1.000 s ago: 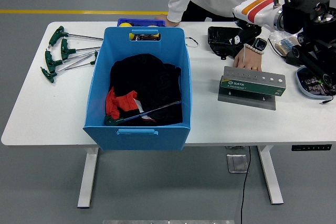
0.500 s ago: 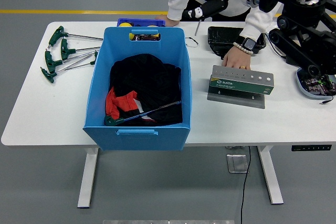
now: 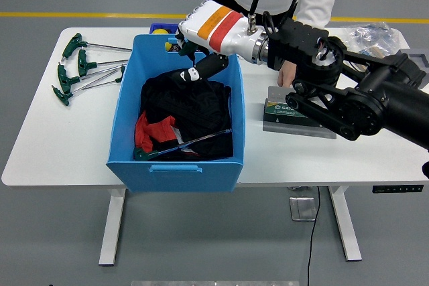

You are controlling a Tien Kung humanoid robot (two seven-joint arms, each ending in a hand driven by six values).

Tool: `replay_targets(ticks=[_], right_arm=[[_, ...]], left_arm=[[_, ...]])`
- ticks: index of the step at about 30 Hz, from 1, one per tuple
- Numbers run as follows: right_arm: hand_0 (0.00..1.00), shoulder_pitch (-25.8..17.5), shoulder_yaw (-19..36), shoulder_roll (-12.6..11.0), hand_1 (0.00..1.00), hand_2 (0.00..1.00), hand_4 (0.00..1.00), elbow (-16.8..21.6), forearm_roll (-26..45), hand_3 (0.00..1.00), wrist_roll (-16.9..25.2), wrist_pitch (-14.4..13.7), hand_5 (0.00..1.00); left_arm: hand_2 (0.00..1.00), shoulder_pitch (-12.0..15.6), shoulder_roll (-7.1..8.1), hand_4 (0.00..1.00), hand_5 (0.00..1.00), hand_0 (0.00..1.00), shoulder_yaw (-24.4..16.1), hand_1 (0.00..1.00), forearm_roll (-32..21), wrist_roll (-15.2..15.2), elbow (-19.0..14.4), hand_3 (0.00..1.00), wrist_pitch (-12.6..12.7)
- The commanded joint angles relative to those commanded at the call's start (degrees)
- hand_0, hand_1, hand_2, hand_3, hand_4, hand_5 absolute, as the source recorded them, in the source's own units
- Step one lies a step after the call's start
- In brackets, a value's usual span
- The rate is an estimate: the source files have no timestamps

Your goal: Lift tool from toolbox,place it in box,lift tool from toolbox,place it in box

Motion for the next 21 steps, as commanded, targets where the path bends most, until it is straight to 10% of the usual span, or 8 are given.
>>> replay_targets(ticks=[21], right_arm=[[0.779, -1.12, -2.42, 0.68, 0.779, 0.874, 0.916, -8.16, 2.25, 0.998, 0.23, 2.58, 0.615]], left_arm=[[0.819, 0.03, 0.14, 0.998, 0.803, 0.694, -1.56, 0.751, 3.18, 1.21, -0.18, 0.835, 0.49]])
